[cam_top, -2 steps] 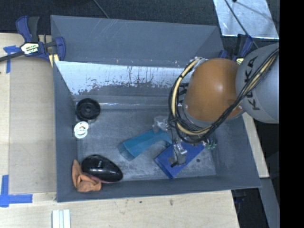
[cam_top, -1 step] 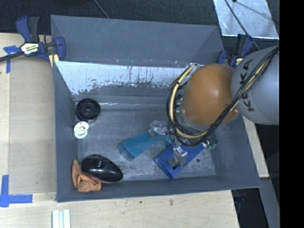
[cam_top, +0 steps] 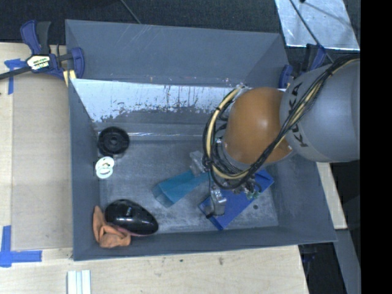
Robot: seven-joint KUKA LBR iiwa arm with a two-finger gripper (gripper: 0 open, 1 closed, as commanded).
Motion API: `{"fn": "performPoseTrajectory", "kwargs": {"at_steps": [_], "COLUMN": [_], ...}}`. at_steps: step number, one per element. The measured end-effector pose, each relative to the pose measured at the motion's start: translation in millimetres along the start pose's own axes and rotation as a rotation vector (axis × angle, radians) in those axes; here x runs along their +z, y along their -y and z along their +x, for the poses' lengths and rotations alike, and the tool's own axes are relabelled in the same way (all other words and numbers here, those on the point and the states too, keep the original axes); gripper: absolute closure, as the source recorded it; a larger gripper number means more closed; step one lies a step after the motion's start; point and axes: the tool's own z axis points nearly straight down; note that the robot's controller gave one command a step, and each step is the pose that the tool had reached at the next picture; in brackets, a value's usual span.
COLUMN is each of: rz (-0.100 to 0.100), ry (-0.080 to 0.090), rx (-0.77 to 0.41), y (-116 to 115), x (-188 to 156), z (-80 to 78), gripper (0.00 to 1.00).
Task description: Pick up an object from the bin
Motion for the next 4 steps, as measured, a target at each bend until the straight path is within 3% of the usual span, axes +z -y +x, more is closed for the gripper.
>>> {"fn": "performPoseTrajectory", "kwargs": {"at_steps": [1,2,3,4], "rz": [0.008,0.005,0.005,0.002], "ry": [0.042,0.017,0.027,0.012], "rx": [-0.296,-0.295,-0.296,-0.295], "y": [-6.7,-5.5,-6.9,-6.4], "x": [11.3,17.4,14.6,18.8], "z": [-20.8,-13.7,-16.8,-12.2], "gripper": [1.00,0.00,1.00,0.00]}}
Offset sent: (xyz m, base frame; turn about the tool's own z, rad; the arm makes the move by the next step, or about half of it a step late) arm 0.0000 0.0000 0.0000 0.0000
